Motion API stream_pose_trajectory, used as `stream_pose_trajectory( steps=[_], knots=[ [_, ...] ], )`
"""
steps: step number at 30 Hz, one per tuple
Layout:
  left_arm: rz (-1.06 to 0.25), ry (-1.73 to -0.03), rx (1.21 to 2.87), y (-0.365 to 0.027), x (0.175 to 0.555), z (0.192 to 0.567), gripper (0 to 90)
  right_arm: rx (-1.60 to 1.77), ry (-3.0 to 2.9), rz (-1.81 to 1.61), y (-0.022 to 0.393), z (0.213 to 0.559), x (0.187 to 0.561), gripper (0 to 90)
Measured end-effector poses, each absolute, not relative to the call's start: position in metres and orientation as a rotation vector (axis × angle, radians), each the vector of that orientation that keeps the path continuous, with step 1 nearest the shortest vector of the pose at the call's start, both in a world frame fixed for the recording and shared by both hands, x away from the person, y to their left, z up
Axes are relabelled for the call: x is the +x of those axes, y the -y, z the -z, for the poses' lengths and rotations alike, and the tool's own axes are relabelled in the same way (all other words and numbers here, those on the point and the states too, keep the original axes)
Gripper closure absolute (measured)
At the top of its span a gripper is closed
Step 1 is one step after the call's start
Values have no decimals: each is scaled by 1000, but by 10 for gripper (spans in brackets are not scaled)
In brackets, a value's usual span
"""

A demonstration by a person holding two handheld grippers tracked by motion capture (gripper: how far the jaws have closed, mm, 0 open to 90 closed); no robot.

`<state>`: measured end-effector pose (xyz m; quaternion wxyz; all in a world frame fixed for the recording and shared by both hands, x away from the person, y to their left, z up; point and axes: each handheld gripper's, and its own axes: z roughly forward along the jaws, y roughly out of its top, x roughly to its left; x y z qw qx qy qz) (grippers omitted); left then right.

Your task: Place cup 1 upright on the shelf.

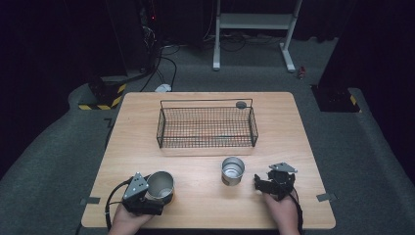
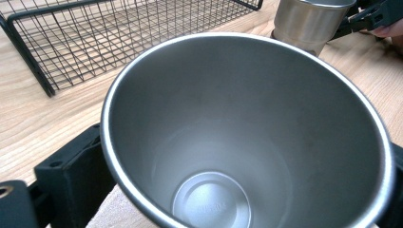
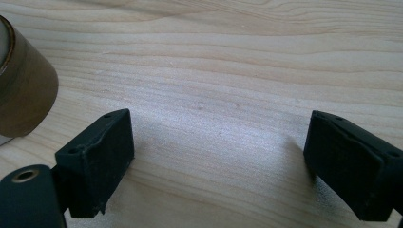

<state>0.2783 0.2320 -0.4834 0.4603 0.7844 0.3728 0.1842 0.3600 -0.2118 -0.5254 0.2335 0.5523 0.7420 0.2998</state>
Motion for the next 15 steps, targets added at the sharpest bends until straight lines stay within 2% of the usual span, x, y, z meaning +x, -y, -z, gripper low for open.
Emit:
stream_pose_trajectory(
  steps=[7, 9, 15],
  knots=[
    [-468, -899, 1917, -233, 277, 483, 84, 1517, -2037, -823, 212, 525, 360, 94],
    [-482, -879, 1911, -233, 274, 482, 125, 1517, -2037, -824, 212, 525, 360, 94],
    [-498, -873, 1911, -233, 274, 482, 134, 1517, -2037, -824, 212, 525, 360, 94]
  ],
)
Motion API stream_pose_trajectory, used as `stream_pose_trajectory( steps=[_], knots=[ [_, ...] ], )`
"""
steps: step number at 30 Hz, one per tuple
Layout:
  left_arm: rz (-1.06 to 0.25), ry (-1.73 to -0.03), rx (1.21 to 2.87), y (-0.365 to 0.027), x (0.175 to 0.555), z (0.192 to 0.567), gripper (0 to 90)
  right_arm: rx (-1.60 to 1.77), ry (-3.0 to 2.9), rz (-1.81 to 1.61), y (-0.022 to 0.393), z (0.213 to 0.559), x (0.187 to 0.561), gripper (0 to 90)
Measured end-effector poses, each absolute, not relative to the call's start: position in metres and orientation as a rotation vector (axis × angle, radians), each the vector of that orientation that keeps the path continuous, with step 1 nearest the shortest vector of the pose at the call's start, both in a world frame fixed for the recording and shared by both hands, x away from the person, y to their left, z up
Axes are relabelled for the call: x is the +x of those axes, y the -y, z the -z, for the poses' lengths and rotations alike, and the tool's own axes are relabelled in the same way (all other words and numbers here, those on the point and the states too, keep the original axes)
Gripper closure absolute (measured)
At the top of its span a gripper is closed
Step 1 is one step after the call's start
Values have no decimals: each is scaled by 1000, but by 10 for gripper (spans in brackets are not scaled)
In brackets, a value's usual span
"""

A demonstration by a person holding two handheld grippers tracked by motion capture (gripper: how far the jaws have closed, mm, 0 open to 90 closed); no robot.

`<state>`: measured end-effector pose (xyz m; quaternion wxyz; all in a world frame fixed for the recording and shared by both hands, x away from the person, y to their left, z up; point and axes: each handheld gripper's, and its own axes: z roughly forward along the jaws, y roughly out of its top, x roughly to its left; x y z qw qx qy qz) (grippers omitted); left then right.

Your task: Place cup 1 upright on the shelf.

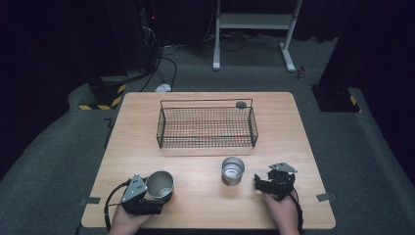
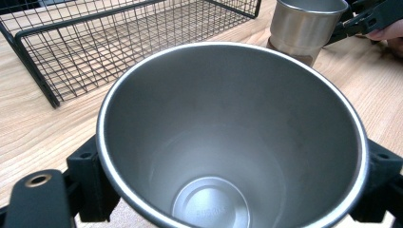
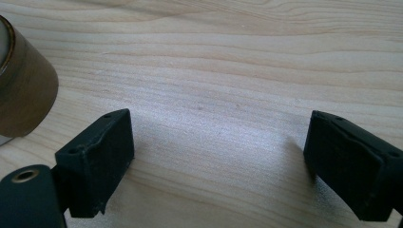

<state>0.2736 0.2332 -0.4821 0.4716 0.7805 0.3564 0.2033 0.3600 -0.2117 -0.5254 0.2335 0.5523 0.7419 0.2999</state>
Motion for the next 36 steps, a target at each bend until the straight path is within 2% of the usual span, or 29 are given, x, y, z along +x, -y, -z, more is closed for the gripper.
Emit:
stream_pose_trajectory(
  steps=[36],
  knots=[
    [-519, -895, 1884, -238, 274, 480, 137, 1517, -2037, -823, 212, 525, 360, 94]
  ],
)
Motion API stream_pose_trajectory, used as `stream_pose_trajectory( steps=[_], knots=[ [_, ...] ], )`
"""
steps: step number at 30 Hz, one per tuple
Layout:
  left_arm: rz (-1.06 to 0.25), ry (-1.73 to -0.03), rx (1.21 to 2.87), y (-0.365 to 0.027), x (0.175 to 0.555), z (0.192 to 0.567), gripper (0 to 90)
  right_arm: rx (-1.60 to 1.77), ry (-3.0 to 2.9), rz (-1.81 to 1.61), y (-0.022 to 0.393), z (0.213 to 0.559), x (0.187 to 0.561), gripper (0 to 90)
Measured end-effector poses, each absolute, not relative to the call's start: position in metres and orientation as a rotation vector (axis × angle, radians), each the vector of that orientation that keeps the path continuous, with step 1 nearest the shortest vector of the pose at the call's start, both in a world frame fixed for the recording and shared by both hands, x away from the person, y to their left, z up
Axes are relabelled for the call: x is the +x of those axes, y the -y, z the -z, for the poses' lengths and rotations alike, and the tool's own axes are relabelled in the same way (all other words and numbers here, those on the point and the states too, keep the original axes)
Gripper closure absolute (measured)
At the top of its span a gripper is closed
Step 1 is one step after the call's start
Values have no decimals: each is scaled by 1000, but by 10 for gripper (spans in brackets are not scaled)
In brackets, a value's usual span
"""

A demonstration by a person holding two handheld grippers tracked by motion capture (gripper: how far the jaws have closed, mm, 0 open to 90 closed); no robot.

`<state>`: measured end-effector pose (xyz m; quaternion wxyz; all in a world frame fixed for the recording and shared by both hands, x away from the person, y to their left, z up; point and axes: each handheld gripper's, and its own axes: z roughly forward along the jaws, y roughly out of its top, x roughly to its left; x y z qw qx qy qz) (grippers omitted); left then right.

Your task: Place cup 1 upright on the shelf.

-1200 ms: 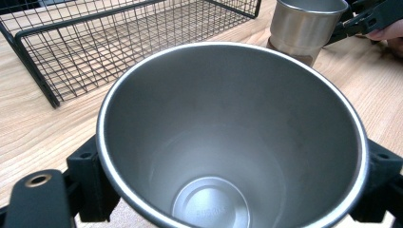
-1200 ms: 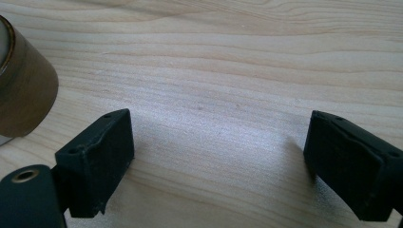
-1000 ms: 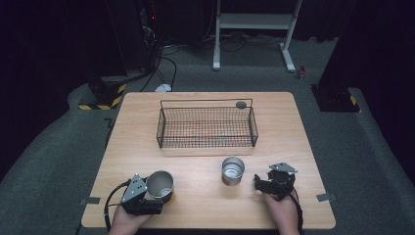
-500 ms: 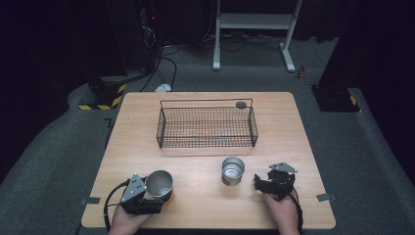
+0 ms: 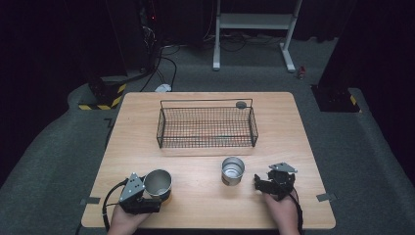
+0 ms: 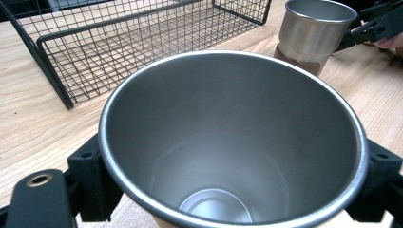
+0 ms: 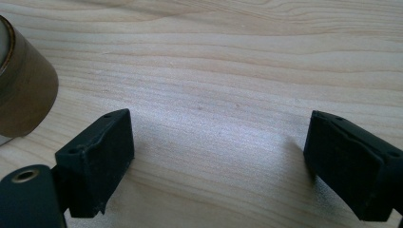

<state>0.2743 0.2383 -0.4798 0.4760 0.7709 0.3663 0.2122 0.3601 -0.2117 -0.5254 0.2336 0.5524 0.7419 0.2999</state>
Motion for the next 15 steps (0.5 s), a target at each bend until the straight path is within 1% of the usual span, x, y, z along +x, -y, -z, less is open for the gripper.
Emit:
stream_pose_trajectory(
  steps=[15],
  knots=[
    [-534, -900, 1859, -243, 275, 477, 137, 1517, -2037, -823, 212, 525, 360, 94]
  ],
)
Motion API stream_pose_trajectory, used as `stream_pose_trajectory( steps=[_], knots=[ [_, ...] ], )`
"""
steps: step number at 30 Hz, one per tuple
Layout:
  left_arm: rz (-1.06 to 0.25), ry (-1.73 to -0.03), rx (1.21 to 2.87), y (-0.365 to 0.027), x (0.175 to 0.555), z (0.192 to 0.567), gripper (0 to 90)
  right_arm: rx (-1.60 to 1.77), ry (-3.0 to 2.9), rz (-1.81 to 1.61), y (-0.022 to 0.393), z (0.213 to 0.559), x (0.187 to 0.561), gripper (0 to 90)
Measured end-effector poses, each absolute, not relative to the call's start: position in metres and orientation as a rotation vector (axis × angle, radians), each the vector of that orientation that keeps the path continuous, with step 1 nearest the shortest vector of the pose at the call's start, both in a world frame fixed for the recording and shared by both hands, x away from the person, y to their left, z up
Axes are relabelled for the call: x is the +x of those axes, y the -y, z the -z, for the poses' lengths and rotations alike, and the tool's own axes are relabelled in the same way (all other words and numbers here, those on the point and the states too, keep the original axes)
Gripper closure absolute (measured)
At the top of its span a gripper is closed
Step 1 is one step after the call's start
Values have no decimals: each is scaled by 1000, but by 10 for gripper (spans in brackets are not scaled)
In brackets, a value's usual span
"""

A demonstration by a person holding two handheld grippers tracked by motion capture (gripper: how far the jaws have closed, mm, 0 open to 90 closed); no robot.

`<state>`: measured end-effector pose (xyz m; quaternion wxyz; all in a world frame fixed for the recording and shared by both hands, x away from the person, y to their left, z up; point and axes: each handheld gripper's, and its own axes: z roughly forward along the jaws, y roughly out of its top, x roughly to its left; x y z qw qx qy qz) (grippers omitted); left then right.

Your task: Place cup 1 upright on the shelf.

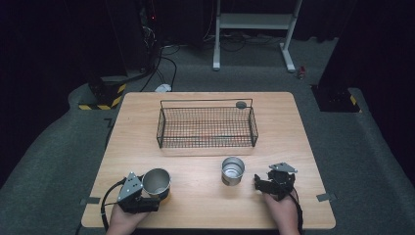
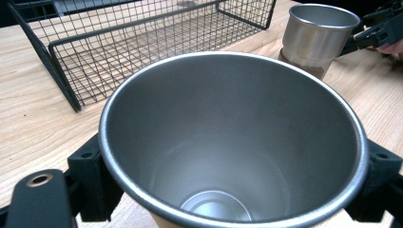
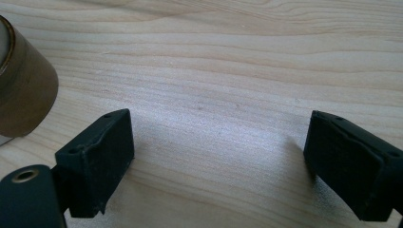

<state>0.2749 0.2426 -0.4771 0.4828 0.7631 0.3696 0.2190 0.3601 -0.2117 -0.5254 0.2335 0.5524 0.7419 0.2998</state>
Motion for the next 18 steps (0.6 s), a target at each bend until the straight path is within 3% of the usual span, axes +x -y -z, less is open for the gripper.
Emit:
stream_pose_trajectory(
  steps=[18],
  knots=[
    [-553, -894, 1823, -245, 273, 473, 138, 1509, -2052, -828, 212, 525, 361, 94]
  ],
)
